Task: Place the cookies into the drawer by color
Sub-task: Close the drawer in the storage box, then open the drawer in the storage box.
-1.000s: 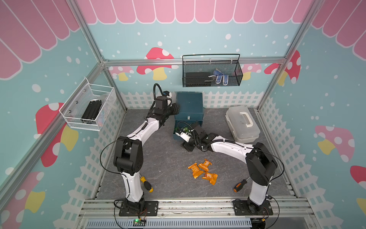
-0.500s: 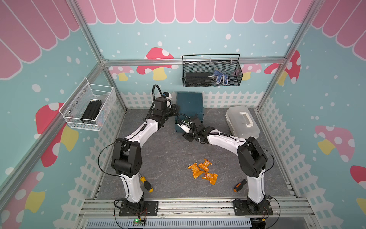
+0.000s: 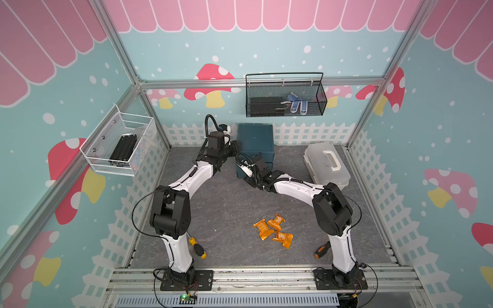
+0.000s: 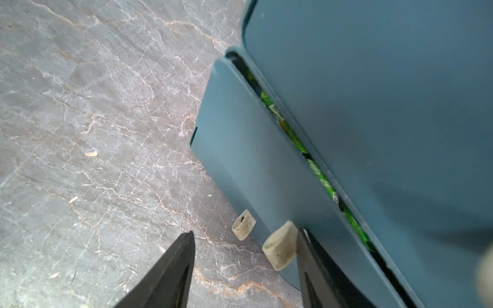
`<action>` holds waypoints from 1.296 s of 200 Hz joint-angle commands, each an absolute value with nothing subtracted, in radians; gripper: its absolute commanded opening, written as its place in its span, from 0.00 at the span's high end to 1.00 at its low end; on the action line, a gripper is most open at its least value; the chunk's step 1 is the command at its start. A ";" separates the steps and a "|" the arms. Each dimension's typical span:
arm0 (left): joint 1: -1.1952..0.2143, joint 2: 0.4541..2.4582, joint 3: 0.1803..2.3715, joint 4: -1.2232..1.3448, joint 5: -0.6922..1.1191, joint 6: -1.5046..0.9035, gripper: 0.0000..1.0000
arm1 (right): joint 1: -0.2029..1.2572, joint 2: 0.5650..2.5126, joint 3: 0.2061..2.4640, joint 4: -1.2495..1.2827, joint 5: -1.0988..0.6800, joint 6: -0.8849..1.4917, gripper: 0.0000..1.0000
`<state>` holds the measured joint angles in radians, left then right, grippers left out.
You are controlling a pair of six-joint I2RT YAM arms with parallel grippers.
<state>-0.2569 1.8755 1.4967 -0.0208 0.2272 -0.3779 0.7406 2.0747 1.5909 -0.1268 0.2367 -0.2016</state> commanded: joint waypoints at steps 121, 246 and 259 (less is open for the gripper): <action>-0.289 1.486 1.115 0.117 0.199 -0.549 0.01 | 0.732 1.554 1.078 0.321 0.224 -0.057 0.01; -0.377 1.470 0.525 0.888 0.066 -1.082 0.01 | 0.459 1.726 1.466 0.015 -0.036 0.170 0.11; -0.387 1.509 0.515 0.935 0.051 -1.097 0.01 | 0.449 1.769 1.513 -0.006 -0.043 0.169 0.11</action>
